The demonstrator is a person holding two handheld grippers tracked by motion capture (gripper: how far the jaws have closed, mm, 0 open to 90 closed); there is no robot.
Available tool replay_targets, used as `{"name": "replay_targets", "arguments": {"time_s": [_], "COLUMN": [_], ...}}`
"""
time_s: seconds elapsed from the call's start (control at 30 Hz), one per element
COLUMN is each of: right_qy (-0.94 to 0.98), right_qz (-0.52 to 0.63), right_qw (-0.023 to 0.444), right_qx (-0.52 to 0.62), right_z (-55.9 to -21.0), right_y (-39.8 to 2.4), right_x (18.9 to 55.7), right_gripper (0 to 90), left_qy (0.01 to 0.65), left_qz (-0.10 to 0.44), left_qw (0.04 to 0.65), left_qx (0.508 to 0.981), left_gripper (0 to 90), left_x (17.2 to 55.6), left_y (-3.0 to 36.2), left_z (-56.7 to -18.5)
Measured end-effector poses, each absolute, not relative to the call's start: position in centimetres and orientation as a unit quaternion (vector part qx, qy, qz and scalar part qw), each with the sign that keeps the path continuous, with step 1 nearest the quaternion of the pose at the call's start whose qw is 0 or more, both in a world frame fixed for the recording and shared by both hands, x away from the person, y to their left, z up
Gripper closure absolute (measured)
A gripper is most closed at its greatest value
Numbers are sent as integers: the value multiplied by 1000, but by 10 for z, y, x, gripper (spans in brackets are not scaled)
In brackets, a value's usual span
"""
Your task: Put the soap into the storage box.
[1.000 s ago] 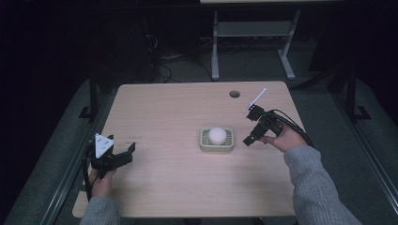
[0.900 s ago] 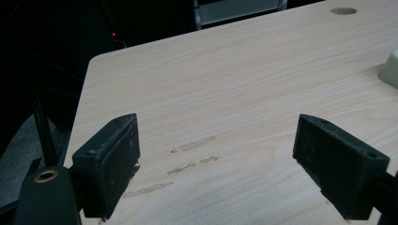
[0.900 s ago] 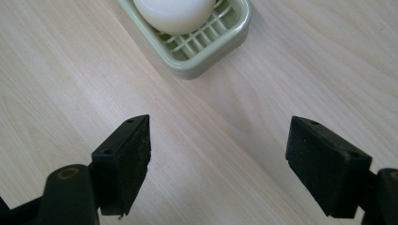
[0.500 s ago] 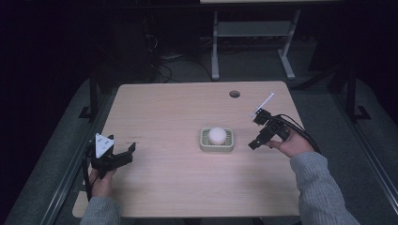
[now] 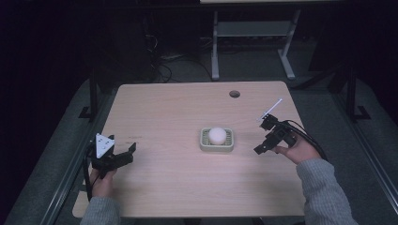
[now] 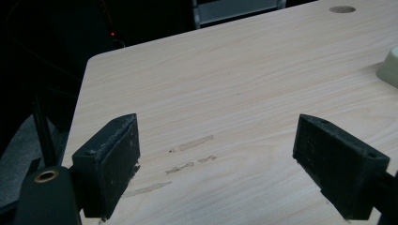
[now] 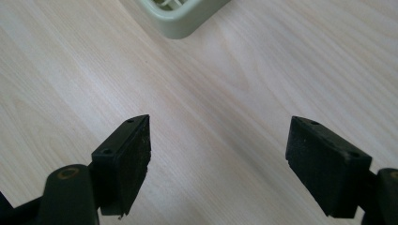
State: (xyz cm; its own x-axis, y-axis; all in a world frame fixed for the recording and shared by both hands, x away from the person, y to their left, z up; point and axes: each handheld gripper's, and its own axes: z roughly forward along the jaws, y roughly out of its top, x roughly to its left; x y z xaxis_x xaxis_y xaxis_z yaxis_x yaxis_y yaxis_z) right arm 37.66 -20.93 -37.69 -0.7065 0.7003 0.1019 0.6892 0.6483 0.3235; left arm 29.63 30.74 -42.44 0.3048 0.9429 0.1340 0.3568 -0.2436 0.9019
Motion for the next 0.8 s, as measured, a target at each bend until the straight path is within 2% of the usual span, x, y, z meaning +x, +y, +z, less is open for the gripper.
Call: {"name": "replay_targets", "arguments": {"time_s": [0.8], "right_qy": [894], "right_qz": [194], "right_qw": [13], "right_qx": [403], "right_z": [-405], "right_y": [-239], "right_x": [345], "right_gripper": [223], "left_qy": [463], "left_qz": [356], "left_qw": [401], "left_qx": [706], "left_gripper": [148], "left_x": [296], "left_y": [305], "left_z": [-425]}}
